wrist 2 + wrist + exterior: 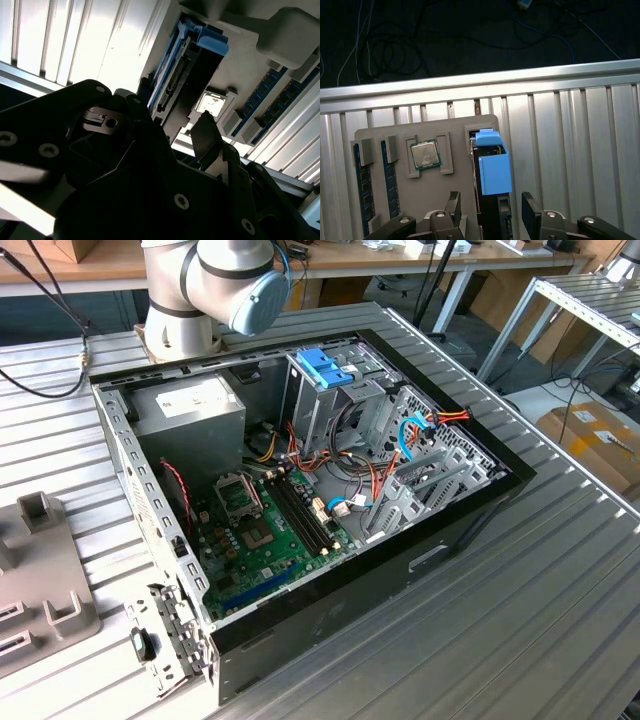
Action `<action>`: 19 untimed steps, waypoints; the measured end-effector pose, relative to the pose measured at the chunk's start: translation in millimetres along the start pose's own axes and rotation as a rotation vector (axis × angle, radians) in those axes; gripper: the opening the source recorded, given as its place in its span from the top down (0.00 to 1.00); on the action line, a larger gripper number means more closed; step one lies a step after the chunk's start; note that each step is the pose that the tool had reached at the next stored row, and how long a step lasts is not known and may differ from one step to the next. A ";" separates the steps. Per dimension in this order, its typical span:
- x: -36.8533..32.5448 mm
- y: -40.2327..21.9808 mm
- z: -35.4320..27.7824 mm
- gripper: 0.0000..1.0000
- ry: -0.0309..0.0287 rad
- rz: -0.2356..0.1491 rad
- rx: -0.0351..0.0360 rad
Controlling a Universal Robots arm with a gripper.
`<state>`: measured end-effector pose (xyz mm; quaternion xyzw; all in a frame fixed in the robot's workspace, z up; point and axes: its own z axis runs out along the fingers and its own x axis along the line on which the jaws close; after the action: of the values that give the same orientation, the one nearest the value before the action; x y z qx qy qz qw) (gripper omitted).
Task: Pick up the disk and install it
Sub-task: 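Pick up the disk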
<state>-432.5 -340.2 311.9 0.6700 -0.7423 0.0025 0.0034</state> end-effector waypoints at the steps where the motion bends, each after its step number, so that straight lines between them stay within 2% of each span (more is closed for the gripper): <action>1: 0.0 0.0 0.0 0.40 0.0000 0.000 0.0000; 8: -0.1 -1.0 1.0 0.40 -0.0001 0.000 0.0004; 14: -0.4 -1.0 4.0 0.40 -0.0018 -0.012 0.0170; 19: -1.9 0.7 5.7 0.40 -0.0018 -0.013 0.0178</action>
<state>-433.0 -338.2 306.2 0.6747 -0.7380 0.0085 -0.0032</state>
